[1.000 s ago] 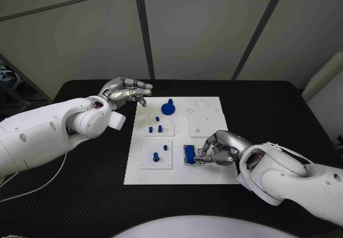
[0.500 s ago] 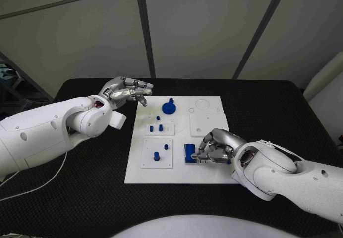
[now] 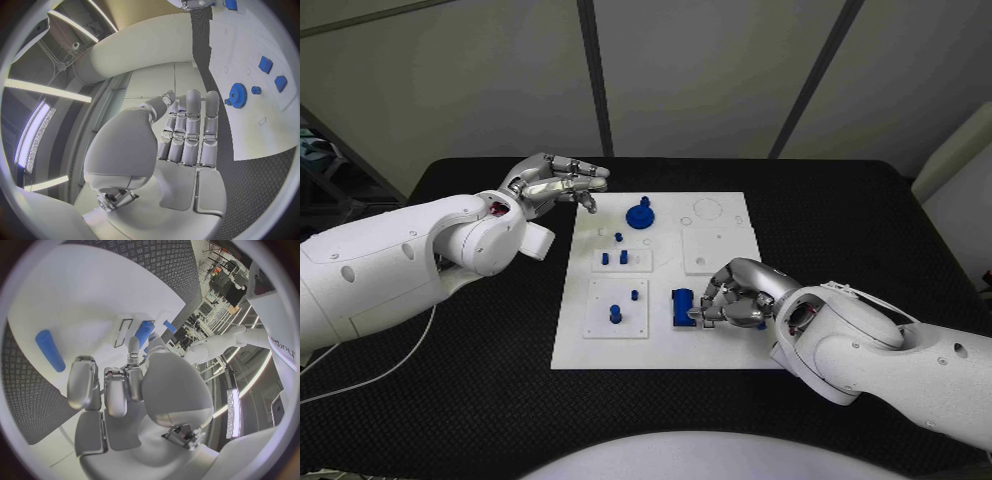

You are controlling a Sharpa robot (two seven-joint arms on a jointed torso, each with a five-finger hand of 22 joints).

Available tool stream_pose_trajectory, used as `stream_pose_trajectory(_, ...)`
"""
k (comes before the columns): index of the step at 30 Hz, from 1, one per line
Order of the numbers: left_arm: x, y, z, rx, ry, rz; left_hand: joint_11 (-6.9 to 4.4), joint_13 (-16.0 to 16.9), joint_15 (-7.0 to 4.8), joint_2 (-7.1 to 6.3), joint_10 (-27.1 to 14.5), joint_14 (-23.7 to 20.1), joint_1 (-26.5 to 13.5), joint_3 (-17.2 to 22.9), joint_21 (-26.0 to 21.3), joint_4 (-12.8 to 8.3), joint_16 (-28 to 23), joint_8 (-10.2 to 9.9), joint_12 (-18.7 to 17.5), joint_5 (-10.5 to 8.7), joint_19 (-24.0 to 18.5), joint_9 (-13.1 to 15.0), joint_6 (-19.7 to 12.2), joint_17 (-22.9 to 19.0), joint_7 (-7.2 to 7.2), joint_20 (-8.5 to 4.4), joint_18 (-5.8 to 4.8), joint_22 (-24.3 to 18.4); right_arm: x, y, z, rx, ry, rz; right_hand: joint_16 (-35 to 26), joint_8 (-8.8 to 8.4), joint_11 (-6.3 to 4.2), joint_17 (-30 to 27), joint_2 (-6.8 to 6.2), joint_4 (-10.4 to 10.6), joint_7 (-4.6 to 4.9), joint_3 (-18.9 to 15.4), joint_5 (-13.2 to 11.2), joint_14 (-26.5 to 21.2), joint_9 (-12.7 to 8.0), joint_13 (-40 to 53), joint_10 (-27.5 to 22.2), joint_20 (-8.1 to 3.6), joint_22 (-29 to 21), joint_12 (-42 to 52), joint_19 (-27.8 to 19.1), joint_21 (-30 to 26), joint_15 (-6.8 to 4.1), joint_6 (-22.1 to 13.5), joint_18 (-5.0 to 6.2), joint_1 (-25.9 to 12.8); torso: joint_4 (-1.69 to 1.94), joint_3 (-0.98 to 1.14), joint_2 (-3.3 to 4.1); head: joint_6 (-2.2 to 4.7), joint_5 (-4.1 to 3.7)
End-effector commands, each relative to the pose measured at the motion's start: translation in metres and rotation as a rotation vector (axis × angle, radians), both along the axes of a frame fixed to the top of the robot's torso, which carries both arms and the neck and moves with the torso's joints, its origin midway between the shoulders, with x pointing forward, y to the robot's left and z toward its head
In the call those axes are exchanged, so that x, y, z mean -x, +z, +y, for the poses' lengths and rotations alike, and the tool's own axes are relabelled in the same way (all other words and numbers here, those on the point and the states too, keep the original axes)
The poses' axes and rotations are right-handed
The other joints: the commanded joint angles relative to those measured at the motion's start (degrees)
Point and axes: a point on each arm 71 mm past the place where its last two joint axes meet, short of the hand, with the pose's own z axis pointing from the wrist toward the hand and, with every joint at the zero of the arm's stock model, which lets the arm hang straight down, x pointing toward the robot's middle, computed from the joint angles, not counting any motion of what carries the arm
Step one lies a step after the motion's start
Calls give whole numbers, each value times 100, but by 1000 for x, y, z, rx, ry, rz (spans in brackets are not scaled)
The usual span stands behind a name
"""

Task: Assemble the parts on the task board

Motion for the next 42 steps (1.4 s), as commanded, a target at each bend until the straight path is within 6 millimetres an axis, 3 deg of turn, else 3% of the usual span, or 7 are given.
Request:
stream_pose_trajectory(1,0,1,-1,5,-11,0,2,-9,1,49,-50,-34,-11,-16,-3,-26,1,-36,-14,15,-44,-4,-24,-8,12,-11,277,5,2,7,-5,-73,4,-48,-53,-194,77,1344,50,-57,80,-19,121,559,-108,479,-67,22,-123,-151,-109,-109,26,-162,-32,173,-3,0,-5,7,-12)
stream_pose_trajectory(7,0,0,0,4,-8,1,2,-9,1,49,-50,-34,-11,-16,-3,-26,1,-36,-14,15,-44,-4,-24,-8,12,-11,277,5,6,14,-37,-109,-19,-49,-61,-956,259,1330,225,-163,283,-21,152,557,-590,404,-114,166,-155,-263,-136,-145,185,-257,-21,563,-7,-8,-10,51,-79)
stream_pose_trajectory(12,0,0,-1,5,-9,1,4,-11,2,52,-55,-41,-5,-15,-2,-34,4,-38,-11,14,-49,-4,-29,-11,13,-10,278,12,7,17,-63,-38,-35,-72,-45,-1212,261,1362,309,-168,301,-37,89,563,-795,421,-91,194,-113,-255,-113,-121,192,-87,-26,646,-31,-16,-7,90,-127)
stream_pose_trajectory(15,0,0,-3,7,-13,0,4,-11,2,52,-55,-41,-5,-15,-2,-34,4,-38,-11,14,-49,-4,-29,-11,13,-10,278,12,7,18,-72,21,-32,-101,-37,-1270,249,1379,326,-145,284,-64,57,567,-854,440,-71,192,-75,-237,-91,-95,184,24,-34,639,-49,-11,1,108,-167)
stream_pose_trajectory(19,0,0,-6,10,-21,0,5,-11,2,50,-56,-42,-6,-17,-2,-35,4,-38,-11,14,-50,-4,-29,-12,14,-9,278,13,6,17,-79,79,-55,-112,-31,-1307,224,1390,294,-104,250,-135,50,570,-904,447,-57,181,-51,-235,-77,-79,165,182,-38,600,-33,-7,-6,108,-221)
stream_pose_trajectory(24,1,0,-8,12,-25,1,5,-11,2,50,-56,-42,-6,-17,-2,-35,4,-38,-11,14,-50,-4,-29,-12,14,-9,278,13,5,16,-85,137,-87,-116,-32,-1227,154,1389,177,23,162,-320,263,569,-834,405,-77,137,-39,-297,-70,-74,112,441,-39,423,-38,1,2,112,-244)
stream_pose_trajectory(42,2,-1,-7,11,-24,3,7,-11,5,47,-58,-45,-19,-24,-2,-31,7,-38,-8,14,-55,-4,-30,-13,15,-6,277,16,-1,6,-87,221,-103,-86,-41,-1190,128,1371,111,160,133,-460,418,565,-741,384,-88,104,-50,-336,-77,-88,82,475,-38,309,-34,-8,0,76,-278)
